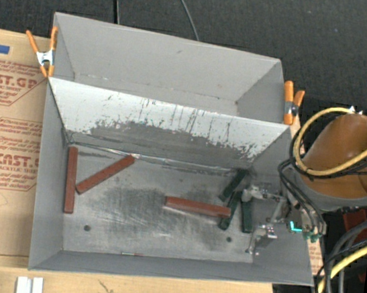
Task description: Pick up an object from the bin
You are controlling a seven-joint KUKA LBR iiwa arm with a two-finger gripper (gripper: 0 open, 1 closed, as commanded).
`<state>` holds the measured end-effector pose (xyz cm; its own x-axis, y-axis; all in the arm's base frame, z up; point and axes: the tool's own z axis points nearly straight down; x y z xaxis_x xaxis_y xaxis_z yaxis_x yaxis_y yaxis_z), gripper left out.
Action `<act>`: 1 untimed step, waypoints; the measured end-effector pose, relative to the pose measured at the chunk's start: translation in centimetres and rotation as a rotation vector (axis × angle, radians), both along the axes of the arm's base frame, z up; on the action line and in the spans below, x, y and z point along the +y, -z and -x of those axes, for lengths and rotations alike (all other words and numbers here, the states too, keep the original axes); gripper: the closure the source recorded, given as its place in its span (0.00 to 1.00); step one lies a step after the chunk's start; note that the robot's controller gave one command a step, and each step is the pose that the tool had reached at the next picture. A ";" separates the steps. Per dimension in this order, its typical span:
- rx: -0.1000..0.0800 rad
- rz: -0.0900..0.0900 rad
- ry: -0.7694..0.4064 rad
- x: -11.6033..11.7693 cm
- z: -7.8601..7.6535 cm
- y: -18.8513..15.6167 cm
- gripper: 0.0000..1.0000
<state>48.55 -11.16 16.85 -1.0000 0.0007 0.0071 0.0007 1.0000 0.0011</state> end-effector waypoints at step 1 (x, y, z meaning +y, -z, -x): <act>-0.008 0.001 -0.002 0.0 -0.2 -0.4 0.00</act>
Offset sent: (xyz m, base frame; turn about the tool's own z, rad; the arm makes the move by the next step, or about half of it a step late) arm 0.0652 -0.0029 -0.0985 -0.1046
